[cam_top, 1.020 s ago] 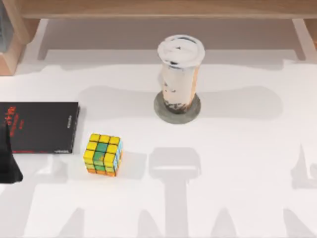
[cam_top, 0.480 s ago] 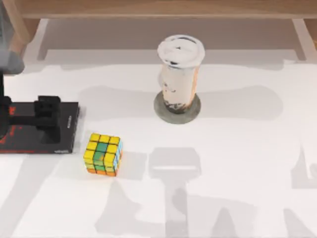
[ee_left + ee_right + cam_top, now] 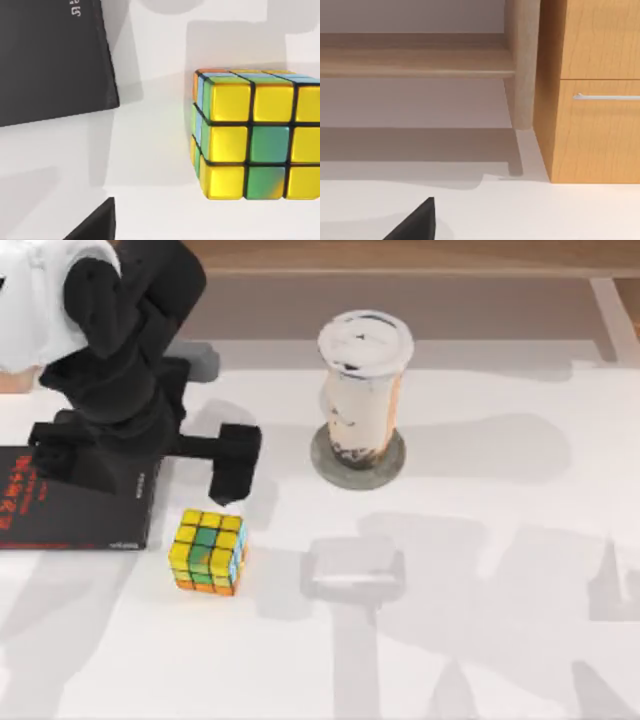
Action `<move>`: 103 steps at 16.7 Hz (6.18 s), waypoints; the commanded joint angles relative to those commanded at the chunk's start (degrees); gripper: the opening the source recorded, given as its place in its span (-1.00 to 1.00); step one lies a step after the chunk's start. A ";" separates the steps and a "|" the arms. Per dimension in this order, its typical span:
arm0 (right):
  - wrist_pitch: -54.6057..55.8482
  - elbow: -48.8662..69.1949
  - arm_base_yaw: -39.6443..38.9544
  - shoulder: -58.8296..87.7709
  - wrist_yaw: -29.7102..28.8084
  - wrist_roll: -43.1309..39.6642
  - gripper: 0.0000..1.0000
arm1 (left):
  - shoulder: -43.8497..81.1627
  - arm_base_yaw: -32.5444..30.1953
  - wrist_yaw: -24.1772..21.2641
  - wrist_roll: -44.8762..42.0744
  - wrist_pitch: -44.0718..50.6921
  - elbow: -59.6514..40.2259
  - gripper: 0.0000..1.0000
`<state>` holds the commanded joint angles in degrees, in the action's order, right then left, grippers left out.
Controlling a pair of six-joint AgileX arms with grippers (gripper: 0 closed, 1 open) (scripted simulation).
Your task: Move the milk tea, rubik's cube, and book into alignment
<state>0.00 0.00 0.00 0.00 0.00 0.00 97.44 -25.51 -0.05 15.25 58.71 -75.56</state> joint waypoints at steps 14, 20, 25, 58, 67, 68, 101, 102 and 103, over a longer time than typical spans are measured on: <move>0.00 0.00 0.00 0.00 0.00 0.00 1.00 | 12.36 -2.76 -0.01 1.60 2.37 -5.21 1.00; 0.00 0.00 0.00 0.00 0.00 0.00 1.00 | 15.04 -2.84 -0.03 1.64 -5.96 0.31 1.00; 0.00 0.00 0.00 0.00 0.00 0.00 1.00 | 15.04 -2.84 -0.03 1.64 -5.96 0.31 0.55; 0.00 0.00 0.00 0.00 0.00 0.00 1.00 | 10.76 -3.21 1.90 -0.67 -2.40 -3.74 -1.00; 0.00 0.00 0.00 0.00 0.00 0.00 1.00 | -0.72 -4.44 18.78 -15.51 -26.23 -7.55 -1.00; 0.00 0.00 0.00 0.00 0.00 0.00 1.00 | -1.20 -4.50 20.81 -16.13 -30.85 -8.05 -1.00; 0.00 0.00 0.00 0.00 0.00 0.00 1.00 | 21.31 0.24 23.03 -16.11 -58.43 -43.93 -1.00; 0.00 0.00 0.00 0.00 0.00 0.00 1.00 | 21.31 0.24 23.03 -16.11 -58.43 -43.93 -1.00; 0.00 0.00 0.00 0.00 0.00 0.00 1.00 | 21.31 0.24 23.03 -16.11 -58.43 -43.93 -1.00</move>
<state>0.00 0.00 0.00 0.00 0.00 0.00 118.75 -25.28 22.98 -0.86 0.27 -119.49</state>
